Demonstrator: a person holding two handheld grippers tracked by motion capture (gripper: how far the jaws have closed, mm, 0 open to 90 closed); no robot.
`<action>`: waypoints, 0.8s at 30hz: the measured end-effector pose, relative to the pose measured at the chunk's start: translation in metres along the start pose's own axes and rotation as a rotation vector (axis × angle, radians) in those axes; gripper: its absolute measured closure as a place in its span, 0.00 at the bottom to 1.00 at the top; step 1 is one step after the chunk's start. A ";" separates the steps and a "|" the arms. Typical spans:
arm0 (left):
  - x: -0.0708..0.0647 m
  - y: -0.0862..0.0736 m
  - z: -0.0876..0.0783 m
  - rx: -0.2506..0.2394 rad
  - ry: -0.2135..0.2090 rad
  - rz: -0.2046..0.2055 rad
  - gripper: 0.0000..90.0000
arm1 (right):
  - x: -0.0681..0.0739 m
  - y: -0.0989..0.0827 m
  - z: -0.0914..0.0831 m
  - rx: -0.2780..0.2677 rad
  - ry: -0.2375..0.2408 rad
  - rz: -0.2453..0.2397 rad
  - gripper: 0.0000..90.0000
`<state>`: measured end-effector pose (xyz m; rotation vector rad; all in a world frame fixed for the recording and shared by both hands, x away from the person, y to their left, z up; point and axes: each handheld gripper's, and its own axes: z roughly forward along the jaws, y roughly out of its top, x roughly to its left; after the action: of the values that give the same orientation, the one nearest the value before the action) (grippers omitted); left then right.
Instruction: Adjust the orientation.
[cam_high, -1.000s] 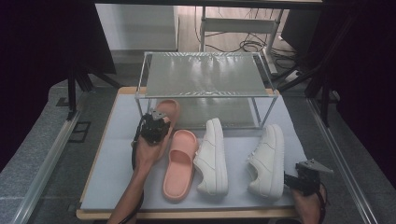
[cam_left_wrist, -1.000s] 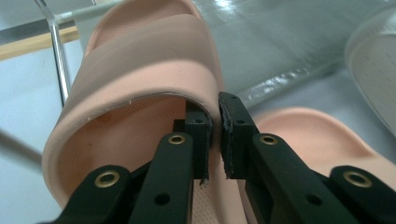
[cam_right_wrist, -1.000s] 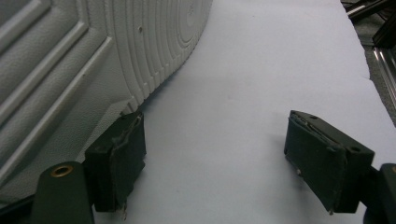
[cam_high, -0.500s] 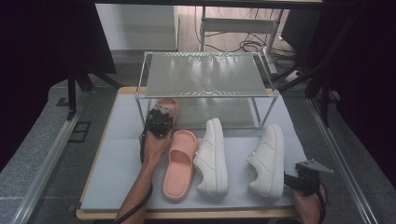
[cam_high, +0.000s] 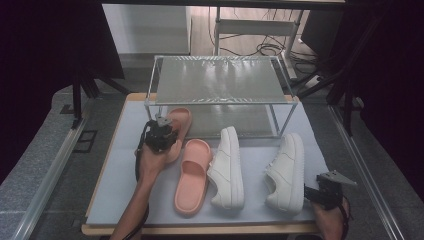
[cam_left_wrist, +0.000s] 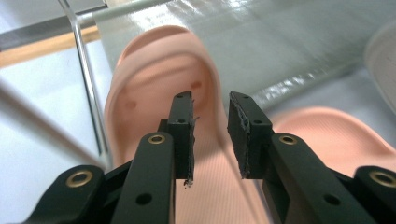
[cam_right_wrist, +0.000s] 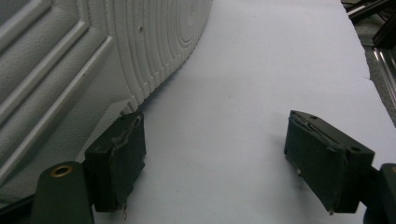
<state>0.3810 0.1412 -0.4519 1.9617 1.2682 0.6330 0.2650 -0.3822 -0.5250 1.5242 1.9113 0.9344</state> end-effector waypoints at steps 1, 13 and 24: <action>0.002 -0.004 -0.006 0.005 -0.005 0.003 0.79 | 0.000 0.000 0.000 0.000 0.000 0.000 0.23; 0.012 -0.055 -0.052 0.038 -0.094 -0.016 0.98 | 0.000 0.000 0.000 0.000 -0.002 -0.001 0.23; 0.004 -0.088 -0.062 0.080 -0.108 -0.004 1.00 | 0.001 0.000 0.000 0.000 -0.009 -0.003 0.23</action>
<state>0.2880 0.1868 -0.4811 2.0297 1.2476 0.4746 0.2651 -0.3813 -0.5252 1.5227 1.9069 0.9251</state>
